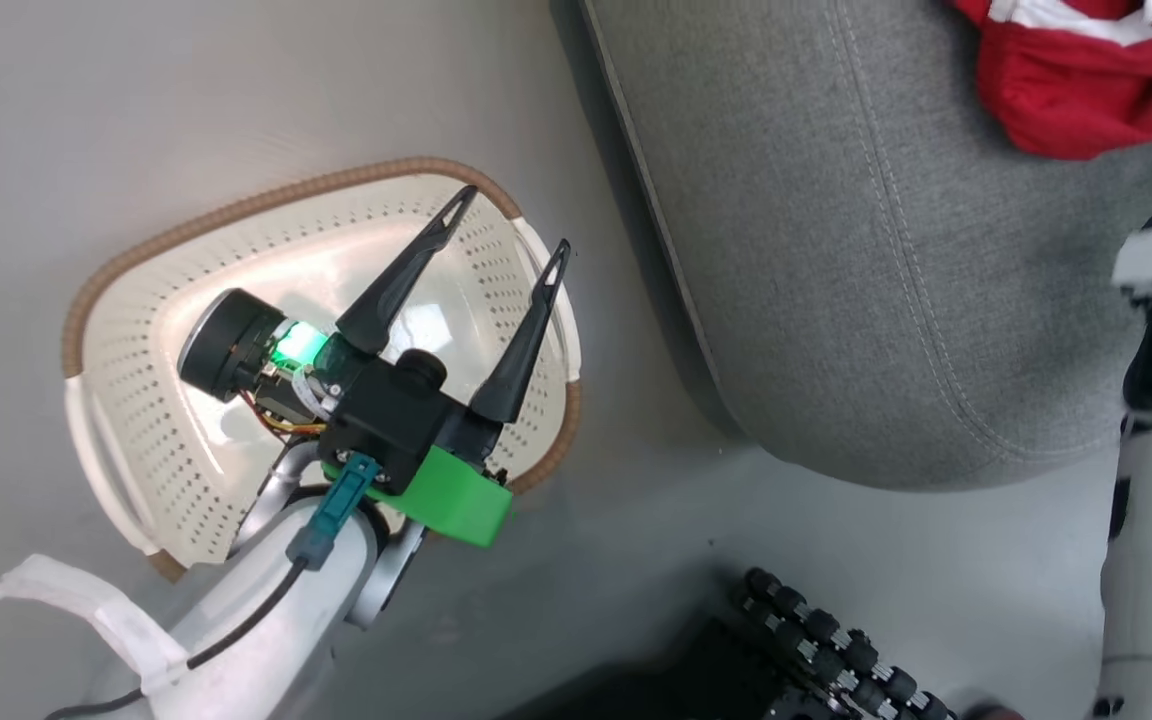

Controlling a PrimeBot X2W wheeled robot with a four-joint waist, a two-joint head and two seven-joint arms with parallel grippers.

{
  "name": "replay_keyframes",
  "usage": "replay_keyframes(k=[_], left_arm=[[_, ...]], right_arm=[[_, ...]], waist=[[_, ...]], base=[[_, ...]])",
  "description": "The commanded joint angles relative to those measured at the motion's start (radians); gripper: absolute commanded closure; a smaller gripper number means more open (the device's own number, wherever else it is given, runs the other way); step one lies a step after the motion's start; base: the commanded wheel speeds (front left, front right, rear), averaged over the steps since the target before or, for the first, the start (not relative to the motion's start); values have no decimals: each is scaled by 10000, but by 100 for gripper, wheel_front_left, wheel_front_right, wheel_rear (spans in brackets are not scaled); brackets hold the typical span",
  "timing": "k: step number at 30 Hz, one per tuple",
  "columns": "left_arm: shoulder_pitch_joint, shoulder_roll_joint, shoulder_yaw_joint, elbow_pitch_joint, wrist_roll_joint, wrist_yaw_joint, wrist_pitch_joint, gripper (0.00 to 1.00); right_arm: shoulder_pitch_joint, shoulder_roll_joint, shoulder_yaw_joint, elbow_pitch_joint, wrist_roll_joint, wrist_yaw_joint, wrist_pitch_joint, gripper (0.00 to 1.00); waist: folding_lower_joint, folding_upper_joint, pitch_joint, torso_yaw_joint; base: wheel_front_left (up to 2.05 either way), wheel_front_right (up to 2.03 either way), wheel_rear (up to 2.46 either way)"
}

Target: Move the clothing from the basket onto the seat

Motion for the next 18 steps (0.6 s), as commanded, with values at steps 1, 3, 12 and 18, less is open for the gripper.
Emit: replay_keyframes(k=[1,3,12,18], left_arm=[[142,-193,98,275,-193,55,-266,0],[240,-448,199,873,-323,142,-647,0],[1318,-1756,1507,2225,-1055,120,-1150,0],[2801,-2333,3097,1940,-605,-14,-1149,0]], right_arm=[[401,-34,70,-67,-178,-6,-30,0],[913,-34,189,-131,-336,-6,-30,0],[2871,-40,1726,-5,-460,-6,-30,0],[3879,-41,3187,-216,-876,-6,-30,0]], waist=[[-2,0,-951,684],[-2,0,-1441,1039],[-2,0,-3668,2517],[-2,0,-5127,3072]], base=[[0,0,0],[0,0,0],[0,0,0],[0,0,0]])
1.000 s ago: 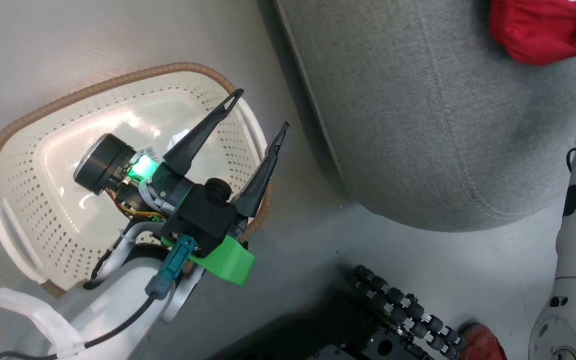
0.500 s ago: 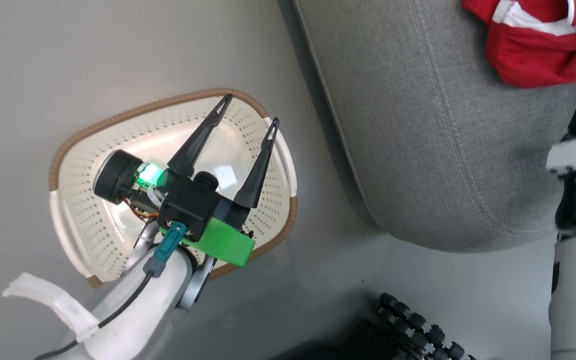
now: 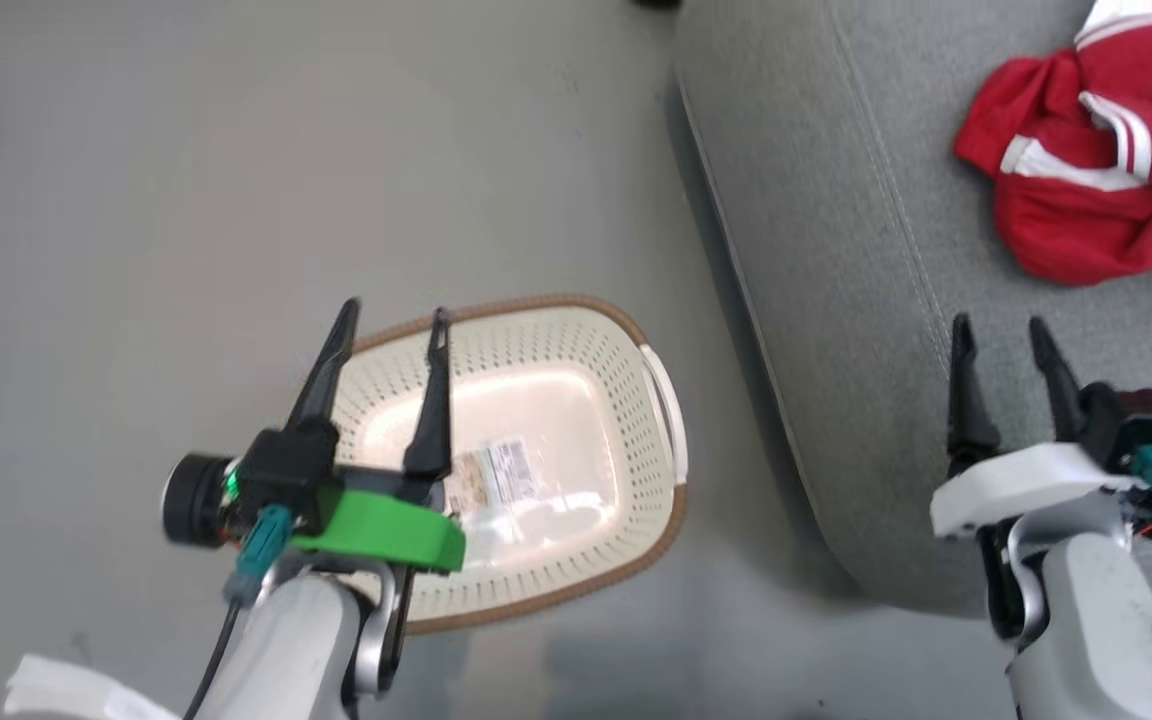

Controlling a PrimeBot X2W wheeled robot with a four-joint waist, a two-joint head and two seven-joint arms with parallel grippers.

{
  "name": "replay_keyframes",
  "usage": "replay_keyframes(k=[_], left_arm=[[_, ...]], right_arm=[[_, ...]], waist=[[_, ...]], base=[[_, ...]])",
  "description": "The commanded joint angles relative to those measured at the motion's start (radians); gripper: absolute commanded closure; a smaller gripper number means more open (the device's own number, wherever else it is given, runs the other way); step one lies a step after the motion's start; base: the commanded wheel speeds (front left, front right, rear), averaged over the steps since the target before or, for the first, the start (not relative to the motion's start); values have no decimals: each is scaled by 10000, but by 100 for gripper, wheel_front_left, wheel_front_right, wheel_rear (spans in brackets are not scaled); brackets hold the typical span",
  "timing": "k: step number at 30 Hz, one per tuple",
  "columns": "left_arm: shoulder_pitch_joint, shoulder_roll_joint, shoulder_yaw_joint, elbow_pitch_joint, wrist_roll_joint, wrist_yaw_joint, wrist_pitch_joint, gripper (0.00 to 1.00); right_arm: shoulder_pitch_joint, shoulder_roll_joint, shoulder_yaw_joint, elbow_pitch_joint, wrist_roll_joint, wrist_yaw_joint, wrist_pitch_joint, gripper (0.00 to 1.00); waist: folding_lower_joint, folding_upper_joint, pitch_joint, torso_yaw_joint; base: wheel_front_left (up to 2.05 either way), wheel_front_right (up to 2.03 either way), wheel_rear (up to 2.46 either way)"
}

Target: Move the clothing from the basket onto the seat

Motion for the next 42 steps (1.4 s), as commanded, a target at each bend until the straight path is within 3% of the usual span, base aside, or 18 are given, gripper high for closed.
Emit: replay_keyframes(k=[1,13,19,27,42], left_arm=[[464,-123,305,-69,99,-52,-31,0],[3172,-794,2900,-1170,1276,-1033,-22,0],[4089,-878,3500,-1723,1695,-1538,-21,0],[4881,-893,3563,-1986,2029,-1520,-22,0],[5067,-894,3771,-1860,1653,-1526,-21,0]], right_arm=[[318,-56,177,-61,-84,-10,-30,0],[1805,-329,1779,-2064,-444,-8,-30,0],[2745,-229,1929,-3296,-684,-8,-30,0],[3537,-109,2380,-3797,-803,-10,-30,0],[3726,-37,2304,-3534,-686,-8,-30,0]], waist=[[0,0,-1933,1295],[0,0,-3890,1610],[0,0,-4295,1578],[0,0,-4527,1452],[0,0,-4745,1429]], base=[[0,0,0],[0,0,0],[0,0,0],[0,0,0],[0,0,0]])
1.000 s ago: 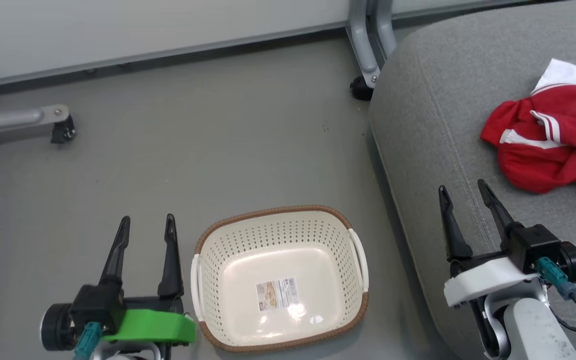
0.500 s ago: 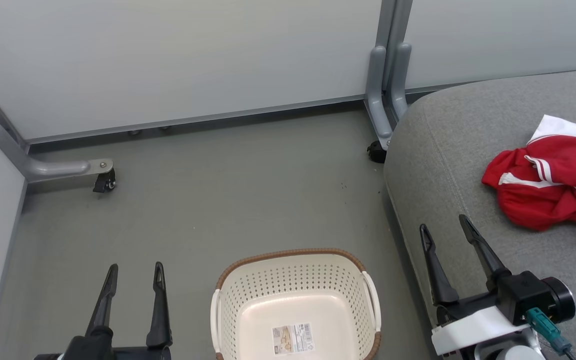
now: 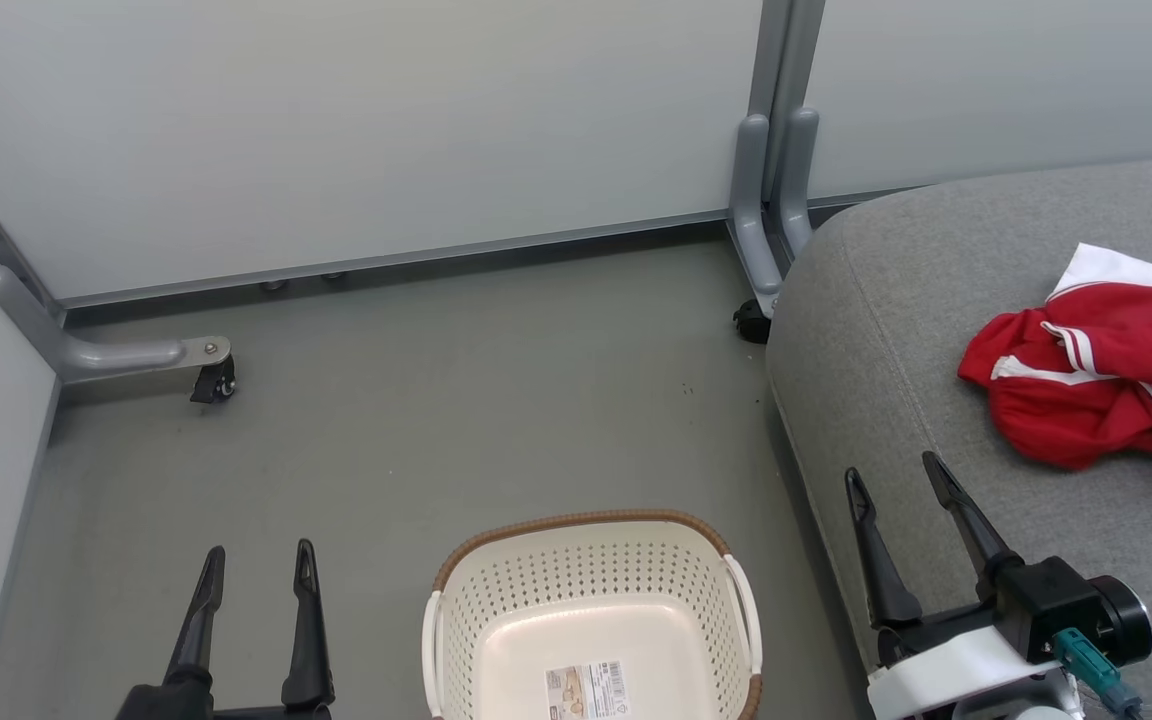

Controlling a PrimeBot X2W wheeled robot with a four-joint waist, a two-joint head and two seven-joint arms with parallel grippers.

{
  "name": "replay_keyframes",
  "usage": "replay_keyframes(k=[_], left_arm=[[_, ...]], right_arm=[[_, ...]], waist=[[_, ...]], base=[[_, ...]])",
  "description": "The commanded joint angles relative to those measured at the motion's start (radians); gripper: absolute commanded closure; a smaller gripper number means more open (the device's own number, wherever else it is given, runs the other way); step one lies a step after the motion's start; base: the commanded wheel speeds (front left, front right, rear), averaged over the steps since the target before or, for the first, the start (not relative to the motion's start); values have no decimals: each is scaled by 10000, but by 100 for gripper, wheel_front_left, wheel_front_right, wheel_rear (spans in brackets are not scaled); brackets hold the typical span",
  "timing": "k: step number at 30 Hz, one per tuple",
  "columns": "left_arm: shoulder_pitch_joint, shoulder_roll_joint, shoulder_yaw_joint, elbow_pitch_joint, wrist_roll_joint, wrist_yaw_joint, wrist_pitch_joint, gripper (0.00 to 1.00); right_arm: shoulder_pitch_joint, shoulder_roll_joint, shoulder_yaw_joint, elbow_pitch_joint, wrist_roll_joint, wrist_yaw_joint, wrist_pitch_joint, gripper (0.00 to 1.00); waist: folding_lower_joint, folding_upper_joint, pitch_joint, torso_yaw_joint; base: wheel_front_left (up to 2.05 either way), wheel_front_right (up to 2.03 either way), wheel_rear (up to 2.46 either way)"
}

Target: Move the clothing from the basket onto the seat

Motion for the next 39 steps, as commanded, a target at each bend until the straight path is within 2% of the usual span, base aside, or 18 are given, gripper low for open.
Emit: replay_keyframes(k=[1,8,9,13,24,39], left_arm=[[54,6,58,9,38,-50,-4,0],[-47,5,-22,87,191,-116,-4,0],[-62,5,-59,59,227,-130,-4,100],[12,-15,-122,316,63,-103,9,100],[-429,131,-17,610,-2272,-238,426,100],[-1004,262,127,1111,-4911,-460,942,100]], right_arm=[[18,-5,17,-9,31,-8,-30,0],[93,-3,-24,-54,-31,-8,-30,0],[117,-3,-34,-58,-50,-8,-30,100],[81,17,0,214,109,0,16,100],[-213,-144,-113,459,2616,-1,417,100],[-575,-274,-287,788,5430,-2,918,100]], waist=[[1,0,3,0],[1,0,-14,60],[1,0,-22,73],[1,0,-14,69],[1,0,20,109],[1,0,63,163]], base=[[0,0,0],[0,0,0],[0,0,0],[0,0,0],[0,0,0],[0,0,0]])
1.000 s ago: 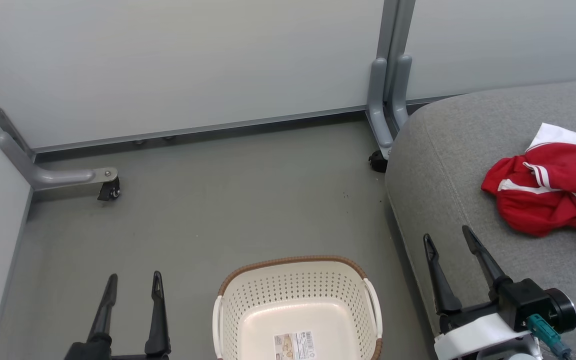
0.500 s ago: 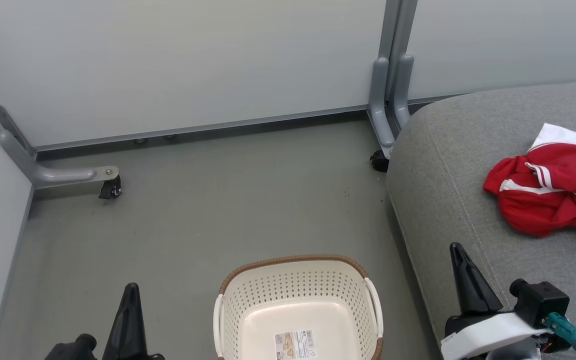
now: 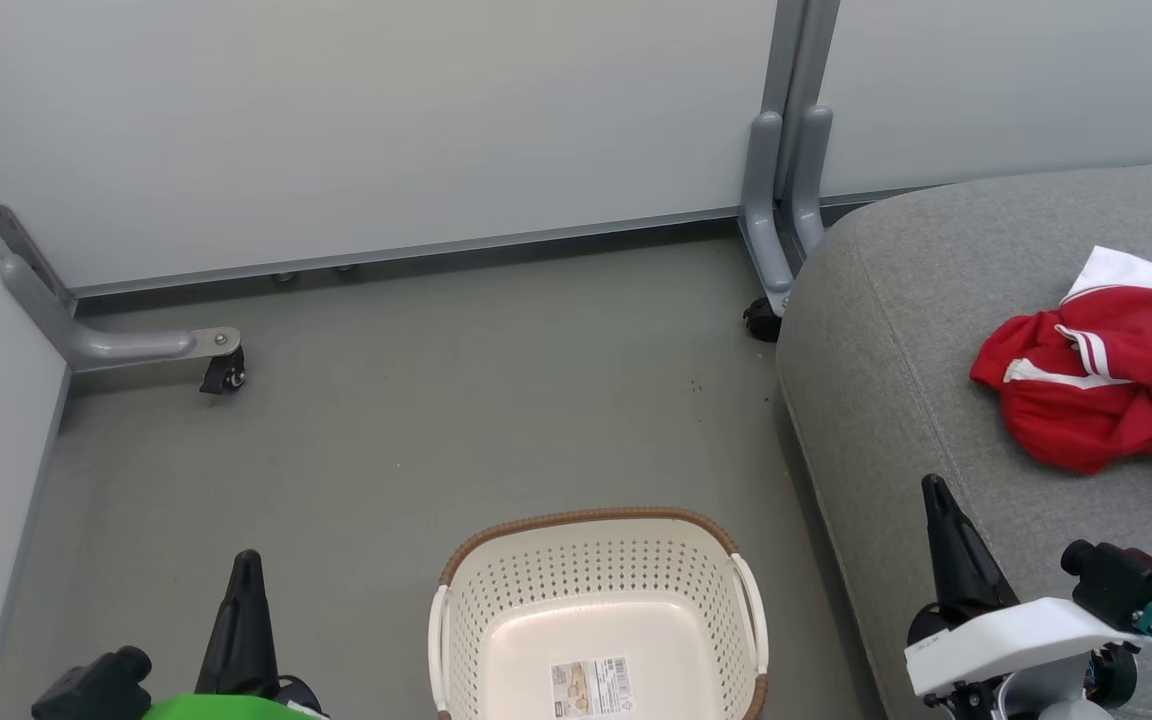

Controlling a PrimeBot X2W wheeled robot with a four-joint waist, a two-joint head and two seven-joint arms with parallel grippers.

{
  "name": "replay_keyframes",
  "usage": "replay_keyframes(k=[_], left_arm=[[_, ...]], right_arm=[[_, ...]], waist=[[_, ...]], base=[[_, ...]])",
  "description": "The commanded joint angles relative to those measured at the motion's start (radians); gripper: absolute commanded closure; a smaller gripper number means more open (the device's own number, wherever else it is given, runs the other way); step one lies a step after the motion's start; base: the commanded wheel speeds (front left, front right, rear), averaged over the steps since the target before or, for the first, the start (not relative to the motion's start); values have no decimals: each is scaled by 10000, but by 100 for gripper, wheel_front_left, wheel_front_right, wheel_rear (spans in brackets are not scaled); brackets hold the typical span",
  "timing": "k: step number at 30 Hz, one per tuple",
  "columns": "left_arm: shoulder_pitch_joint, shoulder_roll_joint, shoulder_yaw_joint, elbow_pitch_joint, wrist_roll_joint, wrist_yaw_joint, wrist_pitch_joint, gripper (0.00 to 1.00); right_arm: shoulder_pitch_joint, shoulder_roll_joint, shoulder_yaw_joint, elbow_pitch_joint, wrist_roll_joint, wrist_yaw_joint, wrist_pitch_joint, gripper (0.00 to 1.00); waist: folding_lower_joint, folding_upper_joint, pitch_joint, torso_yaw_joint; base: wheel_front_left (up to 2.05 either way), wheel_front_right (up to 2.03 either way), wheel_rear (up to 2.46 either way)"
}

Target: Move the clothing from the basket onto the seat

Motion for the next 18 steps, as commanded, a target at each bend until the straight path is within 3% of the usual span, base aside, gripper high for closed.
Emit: replay_keyframes(k=[1,18], left_arm=[[-359,112,75,-56,-441,-66,79,100],[-854,190,280,301,-2903,-253,612,100]], right_arm=[[-336,-63,-75,-78,480,0,84,100],[-650,-140,-311,214,3095,0,617,100]], waist=[[0,0,5,7],[0,0,57,69]], base=[[0,0,0],[0,0,0]])
